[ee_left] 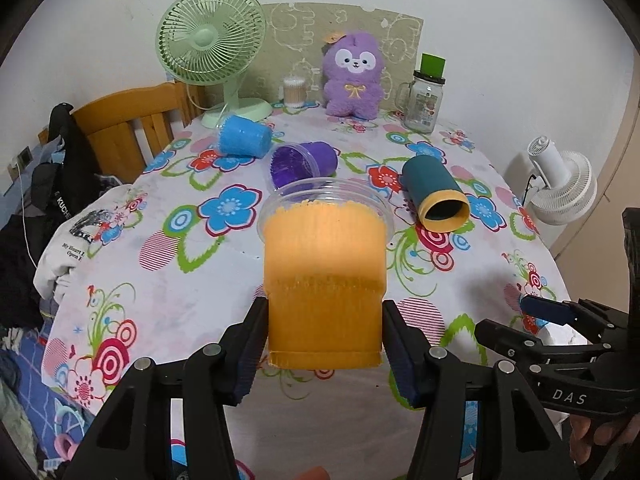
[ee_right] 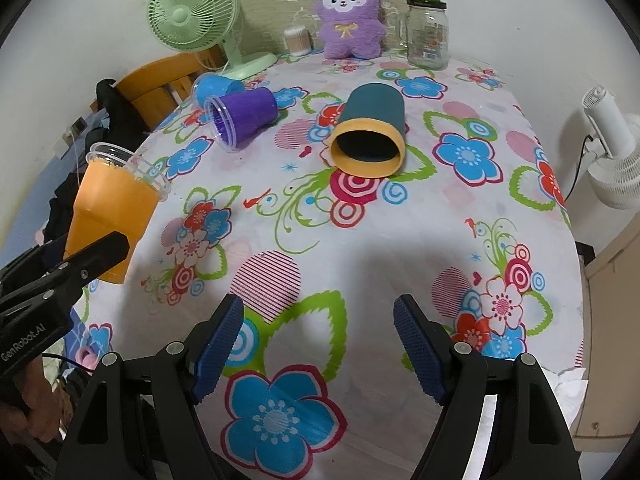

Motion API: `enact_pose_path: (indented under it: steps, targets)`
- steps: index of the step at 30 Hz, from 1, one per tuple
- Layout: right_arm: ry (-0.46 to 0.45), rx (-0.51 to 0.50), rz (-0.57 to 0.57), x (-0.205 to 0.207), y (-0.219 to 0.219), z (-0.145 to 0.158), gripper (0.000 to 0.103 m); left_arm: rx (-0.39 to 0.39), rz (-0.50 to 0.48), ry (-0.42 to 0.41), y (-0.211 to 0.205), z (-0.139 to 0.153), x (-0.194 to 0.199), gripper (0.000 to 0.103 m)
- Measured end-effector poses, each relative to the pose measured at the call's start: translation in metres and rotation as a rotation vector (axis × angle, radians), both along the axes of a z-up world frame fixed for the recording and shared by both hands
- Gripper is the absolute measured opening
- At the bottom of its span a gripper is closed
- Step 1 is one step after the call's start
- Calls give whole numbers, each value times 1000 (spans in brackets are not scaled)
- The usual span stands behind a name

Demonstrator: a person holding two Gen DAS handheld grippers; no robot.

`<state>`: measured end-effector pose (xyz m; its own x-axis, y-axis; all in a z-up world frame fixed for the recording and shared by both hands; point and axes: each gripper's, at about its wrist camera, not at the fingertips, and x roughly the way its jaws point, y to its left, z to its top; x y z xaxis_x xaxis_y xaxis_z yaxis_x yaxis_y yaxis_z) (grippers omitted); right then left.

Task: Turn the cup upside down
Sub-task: 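Rotate the held orange cup with the left gripper so its rim faces down, then lower the orange cup rim-down onto the tablecloth and open the left gripper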

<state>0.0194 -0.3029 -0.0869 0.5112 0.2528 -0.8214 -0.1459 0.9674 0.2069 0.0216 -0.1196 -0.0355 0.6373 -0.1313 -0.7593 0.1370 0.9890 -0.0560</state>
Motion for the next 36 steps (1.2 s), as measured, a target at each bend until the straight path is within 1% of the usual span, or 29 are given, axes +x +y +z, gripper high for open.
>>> enact_pose_path:
  steps: [7, 16, 26, 36]
  targets:
    - [2, -6, 13, 1, 6, -1, 80, 5, -4, -8, 5, 5, -3, 57]
    - [10, -4, 10, 0, 7, -4, 80, -3, -29, 36, 8, 2, -4, 58]
    - [14, -4, 14, 1, 8, -6, 80, 0, -33, 22, 11, 7, -5, 59]
    - [20, -9, 18, 1, 9, -8, 80, -1, -34, 24, 12, 6, -4, 58]
